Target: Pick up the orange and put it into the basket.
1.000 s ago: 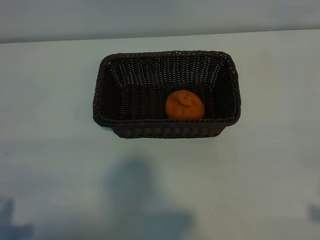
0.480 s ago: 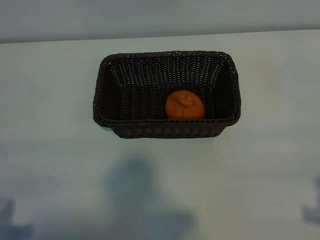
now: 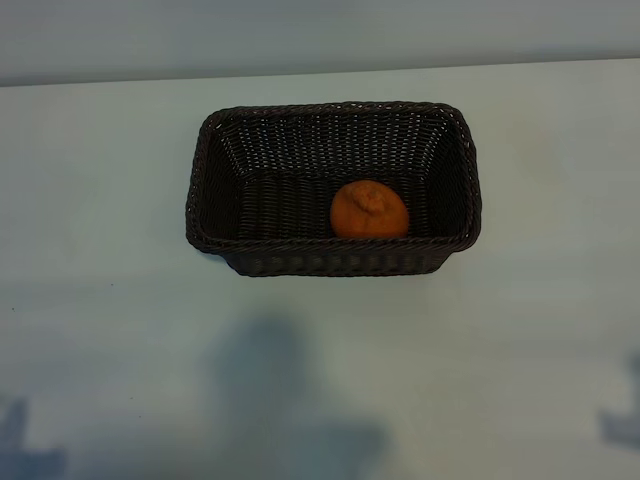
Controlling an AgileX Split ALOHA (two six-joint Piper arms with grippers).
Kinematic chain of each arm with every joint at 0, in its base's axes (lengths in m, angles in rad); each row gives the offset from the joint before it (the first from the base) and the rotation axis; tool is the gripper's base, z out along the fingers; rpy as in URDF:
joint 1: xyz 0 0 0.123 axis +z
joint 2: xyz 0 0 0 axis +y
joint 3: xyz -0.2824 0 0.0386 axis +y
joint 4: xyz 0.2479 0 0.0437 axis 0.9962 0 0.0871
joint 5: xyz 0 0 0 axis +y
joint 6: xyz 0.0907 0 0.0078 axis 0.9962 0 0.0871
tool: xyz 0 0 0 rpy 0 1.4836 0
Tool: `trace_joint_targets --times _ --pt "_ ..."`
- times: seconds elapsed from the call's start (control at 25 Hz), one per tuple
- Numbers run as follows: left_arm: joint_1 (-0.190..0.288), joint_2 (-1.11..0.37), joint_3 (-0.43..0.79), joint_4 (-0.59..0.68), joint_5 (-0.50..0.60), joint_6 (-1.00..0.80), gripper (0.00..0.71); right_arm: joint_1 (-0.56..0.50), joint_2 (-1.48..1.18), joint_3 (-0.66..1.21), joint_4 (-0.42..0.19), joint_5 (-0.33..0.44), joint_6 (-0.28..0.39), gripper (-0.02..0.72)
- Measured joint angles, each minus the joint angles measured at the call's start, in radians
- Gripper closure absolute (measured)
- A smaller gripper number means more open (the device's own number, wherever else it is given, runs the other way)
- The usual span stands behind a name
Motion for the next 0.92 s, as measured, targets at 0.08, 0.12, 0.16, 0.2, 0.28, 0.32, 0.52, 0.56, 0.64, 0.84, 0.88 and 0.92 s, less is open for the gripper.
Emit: trace_joint_targets --times 0.08,0.12,0.16,0.2,0.28,0.32,0.52,0.56,0.64,0.84,0.88,0.92 --pt "0.000 0.000 0.000 0.000 0.000 0.000 0.273 0.000 0.000 0.000 0.000 0.000 0.000 0.180" --pt "0.000 0.000 0.000 0.000 0.000 0.000 0.273 0.000 0.000 0.000 0.000 0.000 0.000 0.180" --pt "0.000 0.000 0.000 0.000 0.000 0.000 0.273 0.000 0.000 0.000 0.000 0.000 0.000 0.180" --pt "0.000 0.000 0.000 0.000 0.000 0.000 0.273 0.000 0.000 0.000 0.000 0.000 0.000 0.181" --pt "0.000 0.000 0.000 0.000 0.000 0.000 0.273 0.000 0.000 0.000 -0.001 -0.001 0.000 0.182" --pt "0.000 0.000 0.000 0.000 0.000 0.000 0.273 0.000 0.000 0.000 -0.001 -0.001 -0.003 0.182" --pt "0.000 0.000 0.000 0.000 0.000 0.000 0.273 0.000 0.000 0.000 -0.001 -0.002 -0.025 0.183" --pt "0.000 0.000 0.000 0.000 0.000 0.000 0.273 0.000 0.000 0.000 -0.001 -0.002 -0.025 0.183" --pt "0.000 0.000 0.000 0.000 0.000 0.000 0.273 0.000 0.000 0.000 -0.001 -0.003 -0.025 0.183" --pt "0.000 0.000 0.000 0.000 0.000 0.000 0.273 0.000 0.000 0.000 -0.002 -0.003 -0.029 0.183" --pt "0.000 0.000 0.000 0.000 0.000 0.000 0.273 0.000 0.000 0.000 -0.002 -0.003 -0.032 0.183" --pt "0.000 0.000 0.000 0.000 0.000 0.000 0.273 0.000 0.000 0.000 -0.002 -0.003 -0.033 0.183"
